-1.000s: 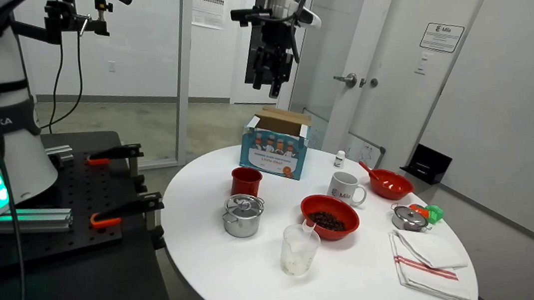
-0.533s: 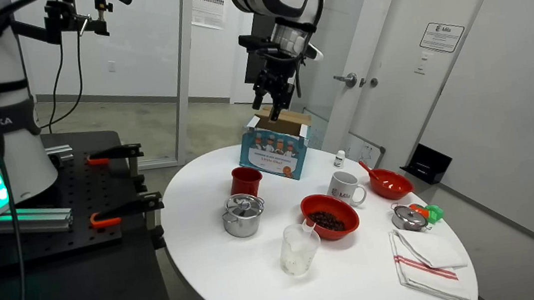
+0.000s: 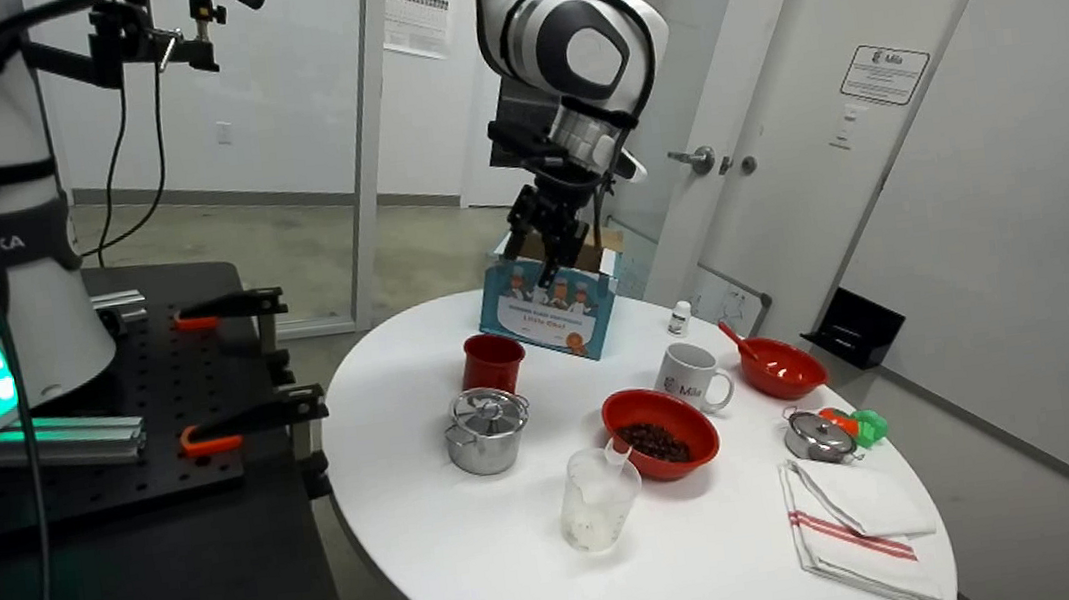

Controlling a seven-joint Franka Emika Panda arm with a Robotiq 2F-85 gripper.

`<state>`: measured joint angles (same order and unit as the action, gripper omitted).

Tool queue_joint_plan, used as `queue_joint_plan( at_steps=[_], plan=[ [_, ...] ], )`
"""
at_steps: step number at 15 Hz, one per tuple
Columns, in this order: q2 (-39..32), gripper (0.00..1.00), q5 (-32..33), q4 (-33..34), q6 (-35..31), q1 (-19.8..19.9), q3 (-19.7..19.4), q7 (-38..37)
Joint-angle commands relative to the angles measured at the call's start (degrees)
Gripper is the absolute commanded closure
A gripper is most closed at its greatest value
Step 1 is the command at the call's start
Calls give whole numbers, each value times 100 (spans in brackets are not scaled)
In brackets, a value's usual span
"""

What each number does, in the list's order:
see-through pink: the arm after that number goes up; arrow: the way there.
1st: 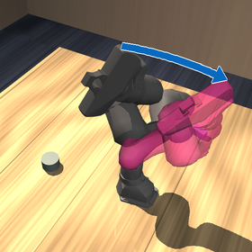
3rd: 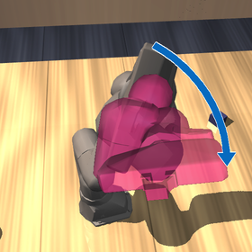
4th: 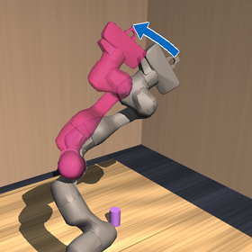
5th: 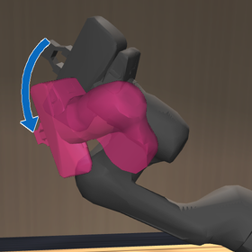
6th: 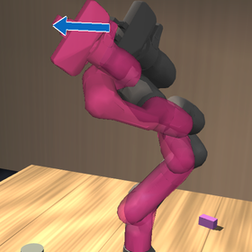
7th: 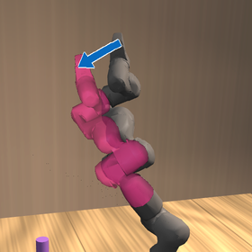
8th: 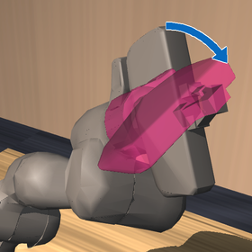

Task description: Move the red mug to the right

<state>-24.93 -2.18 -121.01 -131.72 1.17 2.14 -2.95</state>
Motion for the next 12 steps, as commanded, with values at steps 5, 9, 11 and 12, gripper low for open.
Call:
queue_joint_plan(
  at_steps=[5, 9, 11, 12],
  plan=[
    [-889, 0, -64, 604, 121, 4, -148, 17],
    [-1129, 0, -55, 669, 128, 19, -261, -99],
    [-1231, 0, -78, 698, 80, -18, -362, -354],
    [-1280, 0, -129, 717, 53, -17, -388, -490]
  ],
)
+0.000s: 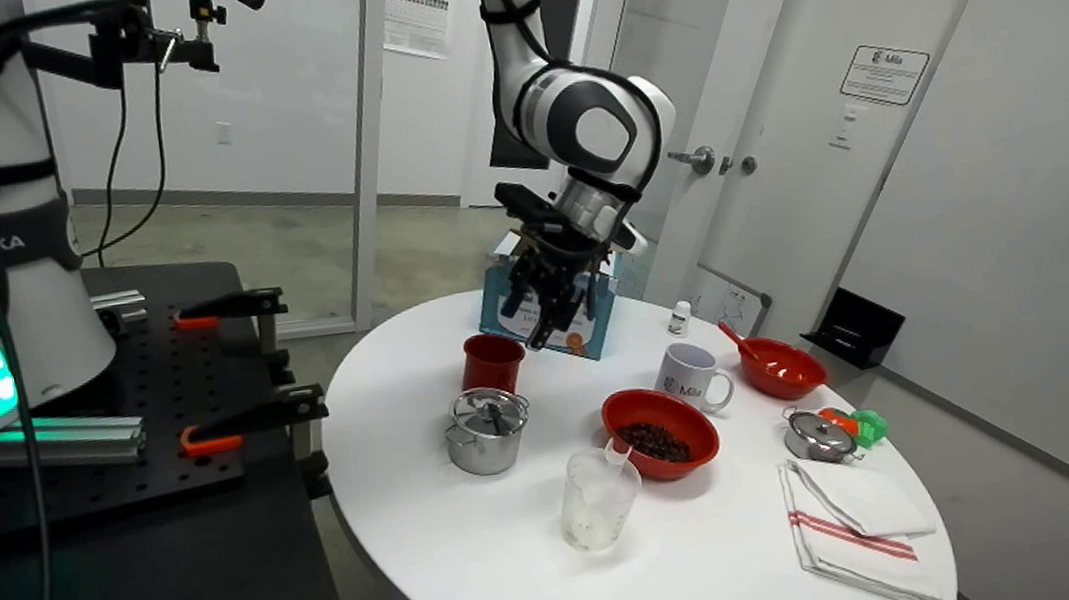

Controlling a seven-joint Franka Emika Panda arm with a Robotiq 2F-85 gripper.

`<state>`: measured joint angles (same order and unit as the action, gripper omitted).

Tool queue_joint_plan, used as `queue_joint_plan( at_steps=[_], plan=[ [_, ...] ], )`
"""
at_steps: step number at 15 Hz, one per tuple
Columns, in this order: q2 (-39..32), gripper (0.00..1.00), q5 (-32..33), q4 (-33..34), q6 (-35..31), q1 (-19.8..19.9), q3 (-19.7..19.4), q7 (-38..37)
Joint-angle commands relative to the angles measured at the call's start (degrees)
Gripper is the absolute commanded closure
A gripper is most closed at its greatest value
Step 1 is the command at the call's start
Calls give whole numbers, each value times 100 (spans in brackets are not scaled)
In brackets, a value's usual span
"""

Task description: Move the red mug to the right

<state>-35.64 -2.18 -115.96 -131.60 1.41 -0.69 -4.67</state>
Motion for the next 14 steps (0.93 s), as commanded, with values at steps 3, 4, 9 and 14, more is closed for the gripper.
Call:
queue_joint_plan(
  at_steps=[3, 4, 9, 14],
  plan=[
    [-309, 0, -295, 289, -2, -28, -141, -667],
    [-337, 0, -378, 324, -11, -40, -148, -826],
    [-304, 0, -500, 277, 7, -46, -152, -896],
    [-373, 0, -59, 411, 76, -342, -332, -1061]
  ],
)
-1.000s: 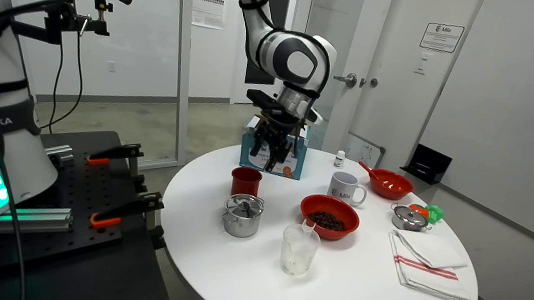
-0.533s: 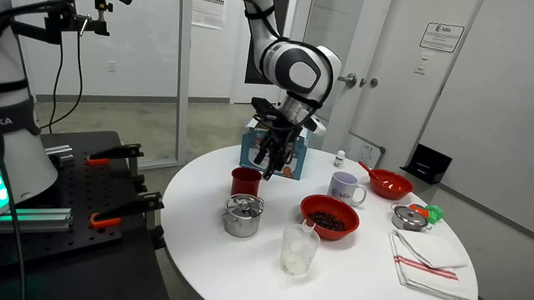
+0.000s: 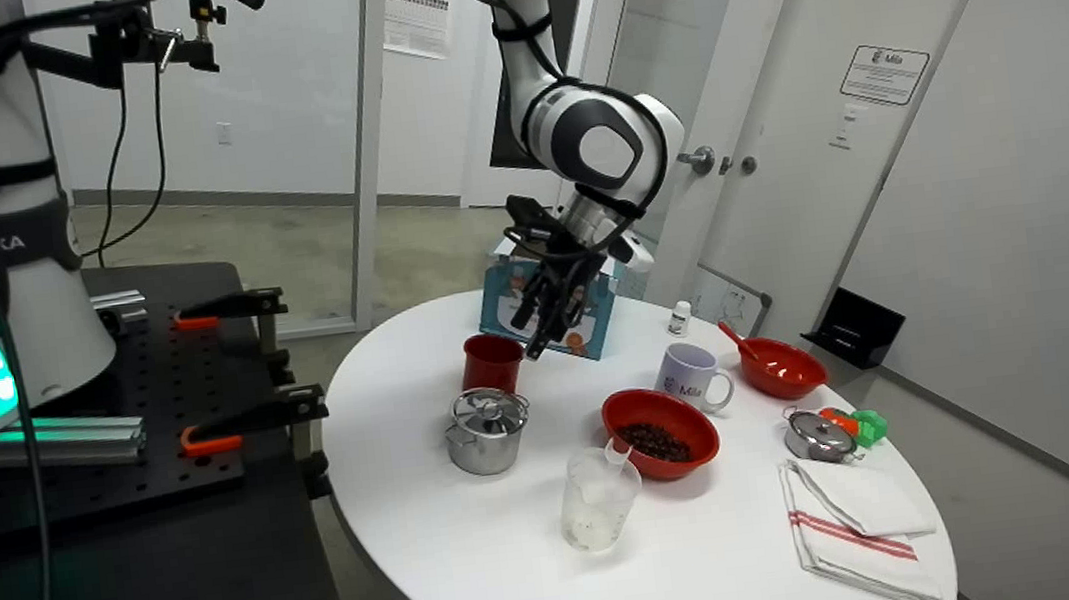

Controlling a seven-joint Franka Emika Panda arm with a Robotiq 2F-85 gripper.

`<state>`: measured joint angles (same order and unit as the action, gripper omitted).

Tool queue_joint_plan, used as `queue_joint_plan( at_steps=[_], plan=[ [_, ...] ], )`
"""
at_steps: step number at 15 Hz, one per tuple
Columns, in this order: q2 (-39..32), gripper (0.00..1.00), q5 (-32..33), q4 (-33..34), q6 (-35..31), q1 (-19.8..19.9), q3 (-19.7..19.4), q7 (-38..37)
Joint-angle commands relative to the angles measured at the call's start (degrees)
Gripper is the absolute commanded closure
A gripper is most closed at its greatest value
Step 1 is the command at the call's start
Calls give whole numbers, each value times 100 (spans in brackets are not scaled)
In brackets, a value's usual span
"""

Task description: Move the red mug to the right

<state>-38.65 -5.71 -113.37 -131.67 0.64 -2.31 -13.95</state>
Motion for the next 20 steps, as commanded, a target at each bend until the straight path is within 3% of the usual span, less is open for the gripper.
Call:
queue_joint_plan(
  at_steps=[1, 7, 16, 20],
  plan=[
    [-122, 0, 433, 227, 106, -334, -208, -126],
    [-356, 0, 1198, 586, 55, -667, -389, -197],
    [-947, 0, 1037, 1093, 70, -138, 132, 1344],
    [-1122, 0, 1106, 1298, 392, 37, 255, 1991]
  ],
)
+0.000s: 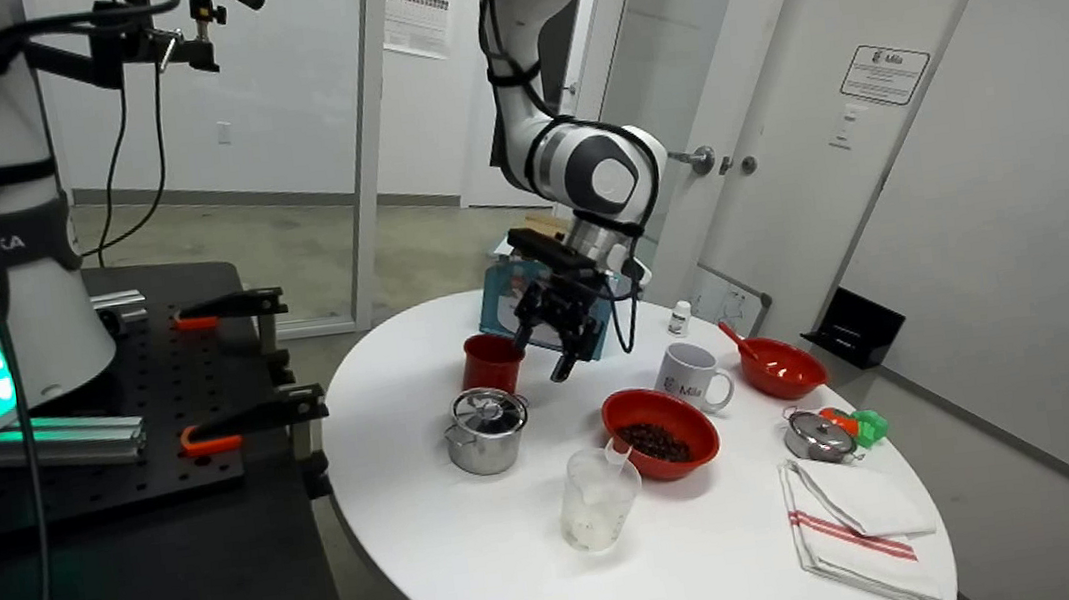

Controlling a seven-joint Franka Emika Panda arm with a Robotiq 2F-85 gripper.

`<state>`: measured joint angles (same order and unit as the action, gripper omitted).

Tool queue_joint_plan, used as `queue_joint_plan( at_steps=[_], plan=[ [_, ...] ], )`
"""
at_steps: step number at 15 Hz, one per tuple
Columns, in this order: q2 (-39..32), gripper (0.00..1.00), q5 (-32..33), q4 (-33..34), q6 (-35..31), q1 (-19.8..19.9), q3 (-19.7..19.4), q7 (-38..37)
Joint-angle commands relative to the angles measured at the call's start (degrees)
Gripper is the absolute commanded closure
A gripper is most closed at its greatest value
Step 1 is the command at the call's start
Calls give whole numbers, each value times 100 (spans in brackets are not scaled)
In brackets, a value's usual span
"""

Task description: Move the red mug to the right

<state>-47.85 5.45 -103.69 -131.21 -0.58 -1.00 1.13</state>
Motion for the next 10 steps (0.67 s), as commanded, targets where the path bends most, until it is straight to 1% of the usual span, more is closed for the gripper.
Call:
queue_joint_plan(
  at_steps=[1, 4, 5, 6, 7, 10],
  plan=[
    [-244, 0, 24, 389, 439, 163, 119, 576],
    [-402, 0, 38, 697, 786, 194, 128, 830],
    [-451, 24, 23, 787, 852, 200, 134, 869],
    [-488, 26, 18, 867, 892, 208, 146, 924],
    [-527, 32, -10, 951, 932, 216, 164, 941],
    [-606, 56, -64, 1108, 977, 238, 216, 951]
  ],
)
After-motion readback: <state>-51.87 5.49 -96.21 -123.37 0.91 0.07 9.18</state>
